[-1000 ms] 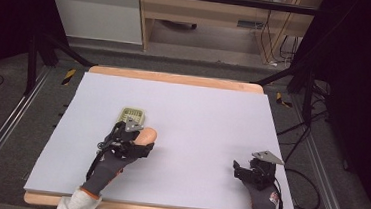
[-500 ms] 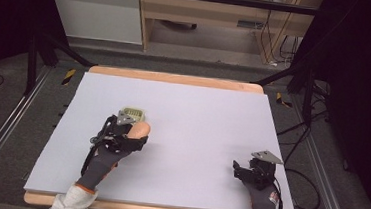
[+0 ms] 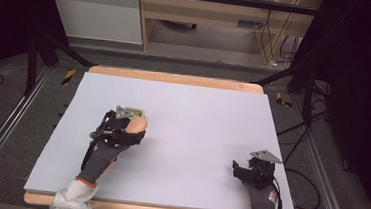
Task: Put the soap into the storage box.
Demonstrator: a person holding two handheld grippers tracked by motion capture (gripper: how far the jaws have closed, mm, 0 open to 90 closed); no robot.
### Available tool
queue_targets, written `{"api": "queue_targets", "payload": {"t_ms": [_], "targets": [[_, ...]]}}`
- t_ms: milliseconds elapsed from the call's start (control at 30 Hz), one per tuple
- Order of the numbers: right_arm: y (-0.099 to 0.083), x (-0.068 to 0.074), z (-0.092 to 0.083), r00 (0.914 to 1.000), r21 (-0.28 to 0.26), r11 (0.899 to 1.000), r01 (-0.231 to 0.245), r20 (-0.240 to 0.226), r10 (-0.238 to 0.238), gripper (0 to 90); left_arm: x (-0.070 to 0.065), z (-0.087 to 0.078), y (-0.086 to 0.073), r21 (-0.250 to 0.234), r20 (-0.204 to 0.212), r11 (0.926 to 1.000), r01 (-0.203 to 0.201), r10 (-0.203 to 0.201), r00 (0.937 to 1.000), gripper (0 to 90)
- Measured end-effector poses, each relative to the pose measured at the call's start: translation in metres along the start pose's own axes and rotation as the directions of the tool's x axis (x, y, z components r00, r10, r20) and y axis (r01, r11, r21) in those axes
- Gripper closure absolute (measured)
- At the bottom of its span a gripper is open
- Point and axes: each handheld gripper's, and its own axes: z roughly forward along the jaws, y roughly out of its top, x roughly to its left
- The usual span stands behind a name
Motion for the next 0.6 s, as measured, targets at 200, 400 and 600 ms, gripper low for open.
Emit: {"api": "queue_targets", "payload": {"t_ms": [200, 400, 600], "targets": [[0.000, 0.000, 0.000, 1.0000, 0.000, 1.000, 0.006, -0.001, -0.006, 13.0, 0.007, 0.001, 0.003, -0.006, -0.013, 0.9999, 0.015, -0.015, 0.9998, 31.3], [0.000, 0.000, 0.000, 1.0000, 0.001, 1.000, 0.001, -0.001, -0.001, 13.0, 0.011, 0.003, 0.005, -0.006, -0.028, 0.9997, 0.022, -0.022, 0.9994, 31.3], [0.001, 0.001, 0.001, 1.0000, -0.002, 1.000, 0.002, -0.001, -0.002, 12.9, 0.017, 0.005, 0.007, -0.011, -0.039, 0.9993, 0.036, -0.037, 0.9986, 31.3]]}}
